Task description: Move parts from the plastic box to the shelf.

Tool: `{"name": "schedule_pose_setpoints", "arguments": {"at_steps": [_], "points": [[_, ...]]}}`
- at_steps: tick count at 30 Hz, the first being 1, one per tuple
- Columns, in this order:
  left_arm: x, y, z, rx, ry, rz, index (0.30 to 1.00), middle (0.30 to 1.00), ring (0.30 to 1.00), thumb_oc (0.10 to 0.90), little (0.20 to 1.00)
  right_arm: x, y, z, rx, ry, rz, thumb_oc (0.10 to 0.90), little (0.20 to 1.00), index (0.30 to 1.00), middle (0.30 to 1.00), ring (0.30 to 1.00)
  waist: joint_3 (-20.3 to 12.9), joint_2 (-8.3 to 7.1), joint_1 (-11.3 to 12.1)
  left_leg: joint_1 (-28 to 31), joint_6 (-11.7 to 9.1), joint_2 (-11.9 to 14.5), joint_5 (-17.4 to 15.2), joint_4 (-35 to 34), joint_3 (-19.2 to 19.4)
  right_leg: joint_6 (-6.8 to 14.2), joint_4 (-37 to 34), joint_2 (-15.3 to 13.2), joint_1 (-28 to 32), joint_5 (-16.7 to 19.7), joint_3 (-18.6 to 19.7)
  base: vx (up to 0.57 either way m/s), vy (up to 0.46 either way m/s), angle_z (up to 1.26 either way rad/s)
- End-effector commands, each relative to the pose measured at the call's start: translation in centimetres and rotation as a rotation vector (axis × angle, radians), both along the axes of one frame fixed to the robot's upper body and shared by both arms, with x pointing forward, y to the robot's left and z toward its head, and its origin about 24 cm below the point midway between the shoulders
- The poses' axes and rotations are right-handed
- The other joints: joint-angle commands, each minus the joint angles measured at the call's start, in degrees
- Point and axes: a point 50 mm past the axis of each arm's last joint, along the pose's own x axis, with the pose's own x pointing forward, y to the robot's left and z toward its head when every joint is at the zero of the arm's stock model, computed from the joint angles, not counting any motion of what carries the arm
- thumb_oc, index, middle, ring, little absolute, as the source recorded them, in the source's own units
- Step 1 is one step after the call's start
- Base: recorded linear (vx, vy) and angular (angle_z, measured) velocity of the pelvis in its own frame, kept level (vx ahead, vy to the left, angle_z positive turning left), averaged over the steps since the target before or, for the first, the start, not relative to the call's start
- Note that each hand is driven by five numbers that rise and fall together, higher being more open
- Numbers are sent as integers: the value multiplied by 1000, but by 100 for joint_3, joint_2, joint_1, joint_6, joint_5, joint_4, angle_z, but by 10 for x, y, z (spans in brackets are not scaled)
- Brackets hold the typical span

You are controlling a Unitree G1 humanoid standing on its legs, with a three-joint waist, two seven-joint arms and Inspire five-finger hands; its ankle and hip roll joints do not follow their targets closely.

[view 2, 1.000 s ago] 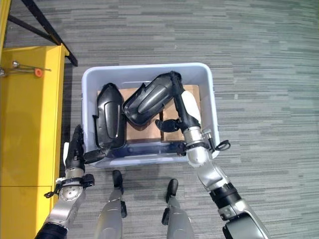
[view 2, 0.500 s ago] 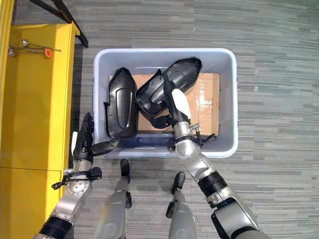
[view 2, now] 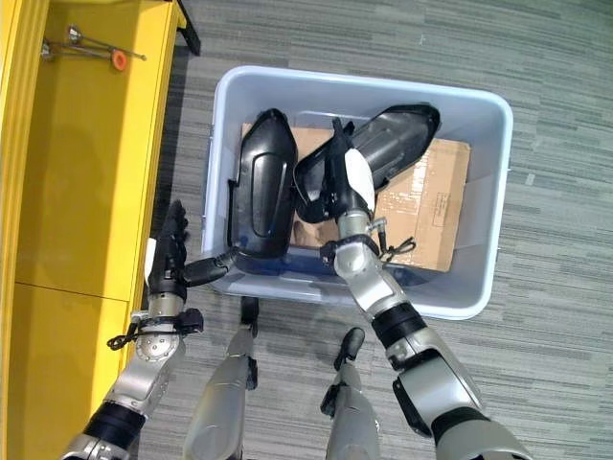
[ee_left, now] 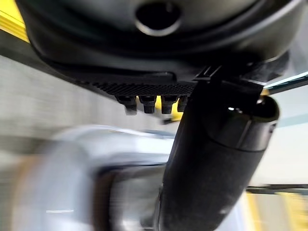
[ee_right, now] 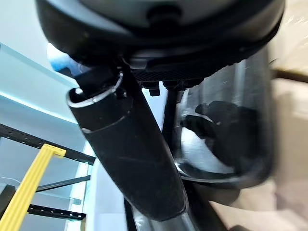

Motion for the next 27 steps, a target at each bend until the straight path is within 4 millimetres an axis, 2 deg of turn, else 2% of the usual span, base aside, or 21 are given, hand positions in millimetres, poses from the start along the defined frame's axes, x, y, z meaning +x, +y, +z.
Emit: {"name": "schedule_pose_setpoints", "arguments": {"at_steps": [1, 5, 11, 15, 17, 19, 20, 21, 22, 25, 27], "points": [[-8, -6, 3, -34, -42, -23, 1000, 1000, 1000, 900, 1000, 5, 0, 50, 113, -170, -3, 900, 1000, 1000, 1000, 1000, 77, -124, 40, 555, -306, 250, -749, -51, 162, 31, 258, -397, -3, 80, 302, -14, 57, 6], [-7, -9, 2, -38, -35, -32, 1000, 1000, 1000, 900, 1000, 17, -13, 56, 158, -131, -75, 900, 1000, 1000, 1000, 1000, 77, -87, 140, 465, -300, 227, -749, -51, 154, 46, 240, -420, -77, 121, 274, -6, 16, 2], [-3, -12, 4, -43, -40, -34, 1000, 1000, 1000, 900, 1000, 22, -11, 64, 168, -123, -76, 900, 1000, 1000, 1000, 1000, 77, -83, 193, 371, -301, 225, -745, -51, 154, 59, 234, -420, -167, 143, 256, -5, 12, 1], [-1, -17, 5, -47, -41, -45, 1000, 1000, 1000, 900, 1000, 27, -12, 53, 152, -63, -102, 900, 1000, 1000, 1000, 1000, 77, -54, 221, 325, -300, 222, -742, -51, 130, 63, 245, -440, -186, 134, 211, 0, 0, 0], [-1, -18, 4, -51, -36, -48, 1000, 1000, 1000, 900, 1000, 31, -28, 39, 126, -5, -168, 900, 1000, 1000, 1000, 1000, 77, -9, 253, 316, -296, 208, -744, -51, 116, 70, 248, -446, -189, 126, 190, 0, 0, 0], [-1, -20, 6, -55, -46, -55, 1000, 1000, 1000, 900, 1000, 32, -35, 35, 103, 7, -201, 900, 1000, 1000, 1000, 1000, 77, 19, 269, 305, -297, 206, -746, -51, 114, 75, 248, -452, -190, 128, 175, 0, 0, 0], [0, -21, 8, -55, -54, -63, 1000, 1000, 1000, 900, 1000, 32, -46, 28, 74, 29, -246, 900, 1000, 1000, 1000, 1000, 77, 60, 292, 290, -295, 201, -746, -51, 105, 80, 243, -465, -201, 136, 161, 0, 0, 0], [0, -22, 8, -55, -54, -63, 1000, 1000, 1000, 900, 1000, 32, -46, 28, 74, 28, -246, 900, 1000, 1000, 1000, 1000, 77, 63, 293, 288, -295, 202, -746, -51, 103, 80, 243, -463, -201, 136, 160, 0, 0, 0], [0, -23, 7, -52, -55, -71, 1000, 1000, 1000, 900, 1000, 33, -57, 20, 50, 59, -289, 900, 1000, 1000, 1000, 1000, 77, 105, 313, 275, -297, 200, -741, -51, 98, 90, 238, -471, -211, 141, 142, 0, 0, 0], [2, -25, 9, -51, -65, -79, 1000, 1000, 1000, 900, 1000, 32, -65, 14, 18, 76, -321, 900, 1000, 1000, 1000, 1000, 77, 138, 335, 253, -294, 199, -734, -51, 104, 93, 242, -465, -245, 149, 146, -8, 8, 2], [4, -29, 10, -52, -68, -88, 1000, 1000, 1000, 900, 1000, 30, -74, 2, -28, 108, -357, 900, 1000, 1000, 1000, 1000, 77, 170, 346, 208, -294, 195, -723, -51, 97, 97, 243, -470, -288, 162, 134, -9, 3, 2]]}}
